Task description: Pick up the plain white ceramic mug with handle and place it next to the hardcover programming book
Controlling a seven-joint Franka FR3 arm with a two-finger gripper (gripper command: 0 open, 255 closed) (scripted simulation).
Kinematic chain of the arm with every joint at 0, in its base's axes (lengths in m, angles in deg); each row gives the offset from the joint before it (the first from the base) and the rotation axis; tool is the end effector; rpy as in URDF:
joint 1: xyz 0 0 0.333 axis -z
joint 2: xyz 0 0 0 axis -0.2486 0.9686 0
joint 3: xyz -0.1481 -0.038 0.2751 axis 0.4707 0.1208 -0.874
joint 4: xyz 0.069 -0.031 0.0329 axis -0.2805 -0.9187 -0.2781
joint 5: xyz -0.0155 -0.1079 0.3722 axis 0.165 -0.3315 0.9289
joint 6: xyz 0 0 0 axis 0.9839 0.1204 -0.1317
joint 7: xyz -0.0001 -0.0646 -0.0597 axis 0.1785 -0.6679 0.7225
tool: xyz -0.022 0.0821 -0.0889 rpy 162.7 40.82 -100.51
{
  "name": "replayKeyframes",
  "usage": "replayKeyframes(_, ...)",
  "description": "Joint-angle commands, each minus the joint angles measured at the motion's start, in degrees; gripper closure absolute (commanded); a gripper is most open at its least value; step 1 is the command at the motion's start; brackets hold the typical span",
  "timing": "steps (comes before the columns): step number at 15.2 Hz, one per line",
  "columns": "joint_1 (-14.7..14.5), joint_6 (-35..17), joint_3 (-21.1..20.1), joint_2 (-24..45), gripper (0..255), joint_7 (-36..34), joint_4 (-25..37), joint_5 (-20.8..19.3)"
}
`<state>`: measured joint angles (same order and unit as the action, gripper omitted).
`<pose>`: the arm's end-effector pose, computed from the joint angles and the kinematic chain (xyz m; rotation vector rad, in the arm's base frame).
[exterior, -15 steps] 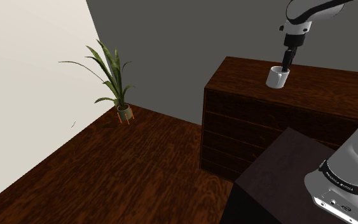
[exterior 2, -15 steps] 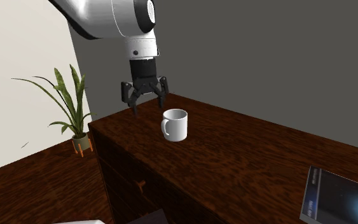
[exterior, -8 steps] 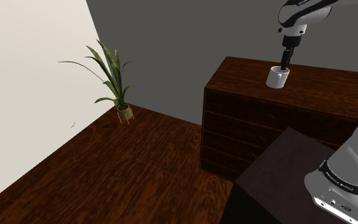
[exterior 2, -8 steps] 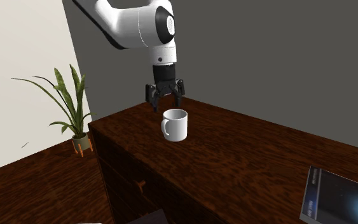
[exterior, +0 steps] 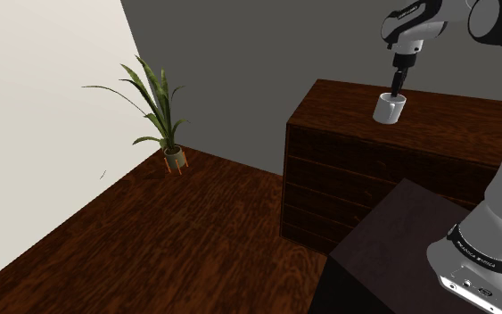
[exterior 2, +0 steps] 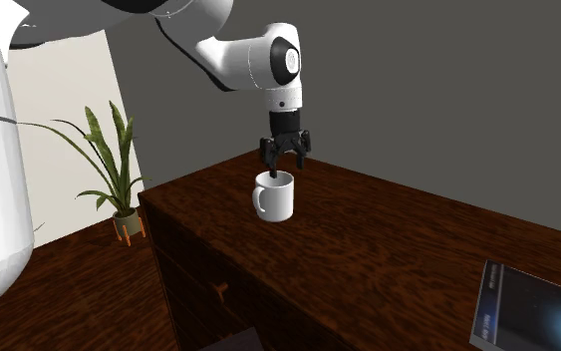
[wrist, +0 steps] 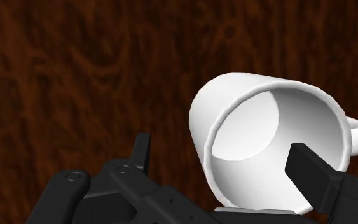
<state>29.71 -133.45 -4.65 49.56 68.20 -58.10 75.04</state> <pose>0.4670 -0.4251 0.3886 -3.1083 -0.3725 0.1825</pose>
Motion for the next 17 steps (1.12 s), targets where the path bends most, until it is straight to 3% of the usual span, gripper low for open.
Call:
replayKeyframes(1, 0.49, -0.71, -0.22, 1.37, 0, 0.54, 0.55, 0.67)
replayKeyframes(7, 0.73, -4.58, -0.53, 2.54, 0, 1.00, -2.29, 1.37)
replayKeyframes(14, 0.73, -4.57, -0.53, 2.55, 0, 1.00, -2.26, 1.37)
replayKeyframes(15, 0.73, -4.57, -0.53, 2.55, 255, 1.00, -2.26, 1.37)
replayKeyframes(17, 0.73, -4.57, -0.53, 2.55, 255, 1.00, -2.27, 1.37)
